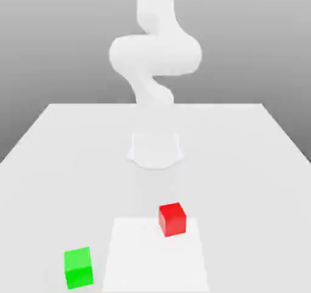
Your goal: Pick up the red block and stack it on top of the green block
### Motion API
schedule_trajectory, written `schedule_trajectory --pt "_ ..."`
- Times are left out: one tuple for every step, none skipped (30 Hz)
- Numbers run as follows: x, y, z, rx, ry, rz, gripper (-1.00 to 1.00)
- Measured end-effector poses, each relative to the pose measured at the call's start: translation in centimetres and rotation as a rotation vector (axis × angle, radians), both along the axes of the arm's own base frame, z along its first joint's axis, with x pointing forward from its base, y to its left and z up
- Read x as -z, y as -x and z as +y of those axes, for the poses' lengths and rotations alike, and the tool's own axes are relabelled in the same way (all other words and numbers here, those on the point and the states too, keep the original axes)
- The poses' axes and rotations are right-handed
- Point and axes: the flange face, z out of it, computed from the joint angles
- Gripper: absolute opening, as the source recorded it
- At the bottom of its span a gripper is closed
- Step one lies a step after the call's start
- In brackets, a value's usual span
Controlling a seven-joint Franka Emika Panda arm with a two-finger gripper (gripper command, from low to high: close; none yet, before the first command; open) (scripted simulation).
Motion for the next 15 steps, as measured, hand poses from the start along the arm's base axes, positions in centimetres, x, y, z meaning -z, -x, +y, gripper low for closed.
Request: schedule_trajectory --pt "2.5 -1.1 0.2 -0.012 0.006 0.038 0.00" --pt "5.0 -2.1 0.4 -0.024 0.012 0.075 0.00" --pt "7.4 -2.9 0.7 -0.037 0.017 0.112 0.00" --pt "9.9 -3.5 0.9 -0.049 0.023 0.148 0.00" --pt "12.4 -4.0 1.1 -0.061 0.029 0.185 0.00" --pt "14.9 -4.3 1.4 -0.074 0.034 0.221 0.00" --pt "17.4 -4.5 1.6 -0.087 0.040 0.258 0.00" --pt "19.9 -4.5 1.8 -0.101 0.045 0.295 0.00" --pt "22.4 -4.4 2.0 -0.114 0.051 0.333 0.00" --pt "25.0 -4.1 2.3 -0.128 0.057 0.371 0.00" --pt "27.5 -3.7 2.5 -0.142 0.063 0.410 0.00" --pt "30.0 -3.1 2.6 -0.157 0.069 0.451 0.00" --pt "32.6 -2.3 2.8 -0.172 0.075 0.492 0.00" --pt "35.1 -1.4 3.0 -0.188 0.081 0.534 0.00" --pt "37.7 -0.2 3.1 -0.206 0.088 0.579 0.00"
